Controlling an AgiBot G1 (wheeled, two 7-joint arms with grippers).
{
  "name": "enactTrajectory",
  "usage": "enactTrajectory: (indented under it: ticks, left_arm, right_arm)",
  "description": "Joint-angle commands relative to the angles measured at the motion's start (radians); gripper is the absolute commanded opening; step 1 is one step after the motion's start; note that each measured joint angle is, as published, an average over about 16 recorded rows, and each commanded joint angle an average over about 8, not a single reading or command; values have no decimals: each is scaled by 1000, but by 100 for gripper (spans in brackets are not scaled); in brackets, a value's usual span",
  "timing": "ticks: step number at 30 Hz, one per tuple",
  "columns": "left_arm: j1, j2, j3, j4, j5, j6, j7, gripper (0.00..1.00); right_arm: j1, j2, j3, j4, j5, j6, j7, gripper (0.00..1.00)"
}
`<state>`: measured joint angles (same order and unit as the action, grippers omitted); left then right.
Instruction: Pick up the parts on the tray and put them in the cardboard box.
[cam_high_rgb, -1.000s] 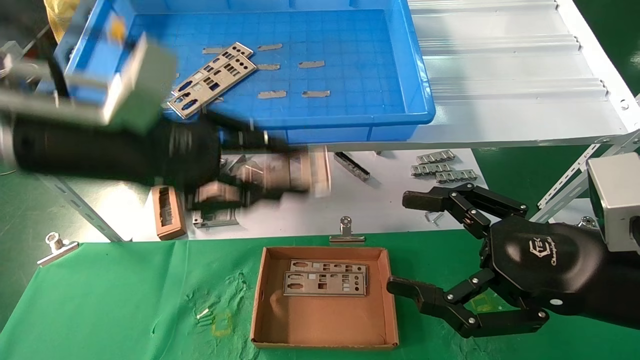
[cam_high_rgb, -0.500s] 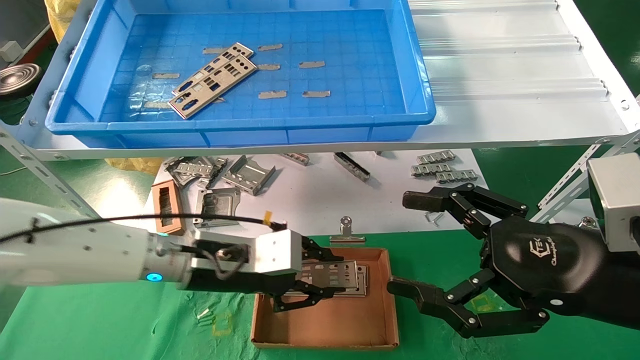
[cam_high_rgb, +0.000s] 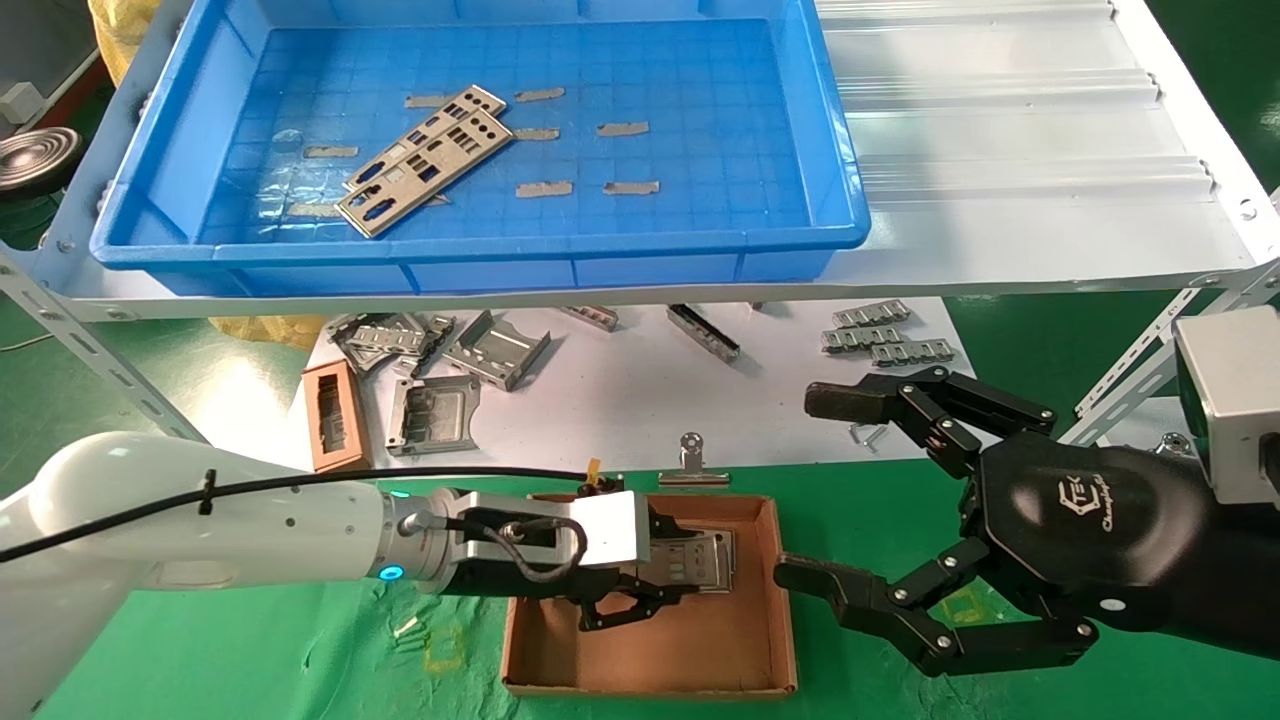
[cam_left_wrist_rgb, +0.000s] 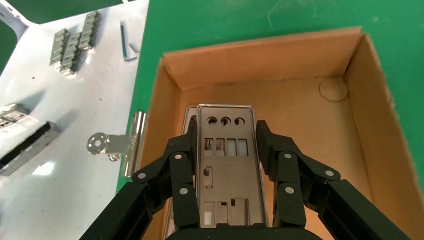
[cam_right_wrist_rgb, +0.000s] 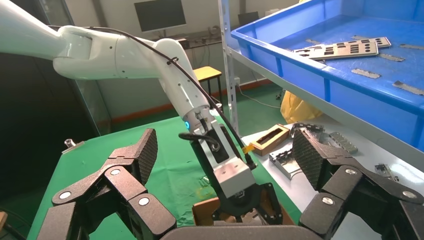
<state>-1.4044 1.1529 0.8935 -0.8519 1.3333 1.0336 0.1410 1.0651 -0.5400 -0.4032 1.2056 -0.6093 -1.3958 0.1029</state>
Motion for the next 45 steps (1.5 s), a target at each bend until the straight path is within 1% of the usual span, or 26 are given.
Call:
enactTrajectory:
  ticks: [1, 2, 11, 17, 21, 27, 31, 37, 45]
  left_arm:
    - [1, 10, 5, 11, 9, -6, 2, 96]
    - [1, 15, 6, 15, 12, -12, 6, 100]
    - [-6, 45, 14, 48, 25, -22, 20, 100]
    - [-12, 44, 5, 63, 10, -12, 22, 100]
    - [-14, 24, -16, 74, -40, 32, -1, 100]
    - [-12, -37, -64, 122, -169, 164, -67, 100]
    - [-3, -72, -88, 156, -223, 214, -84, 100]
    - [16, -94, -110, 182, -262, 234, -91, 100]
    - [13, -90, -107, 166, -250, 228, -90, 100]
  right_arm:
    - [0, 0, 0, 0, 0, 0, 0, 100]
    - [0, 0, 0, 0, 0, 0, 0, 100]
    - [0, 0, 0, 0, 0, 0, 0, 100]
    - [0, 0, 0, 0, 0, 0, 0, 100]
    - [0, 0, 0, 0, 0, 0, 0, 100]
    - [0, 0, 0, 0, 0, 0, 0, 100]
    - [0, 0, 0, 0, 0, 0, 0, 100]
    - [0, 0, 0, 0, 0, 0, 0, 100]
    - [0, 0, 0, 0, 0, 0, 0, 100]
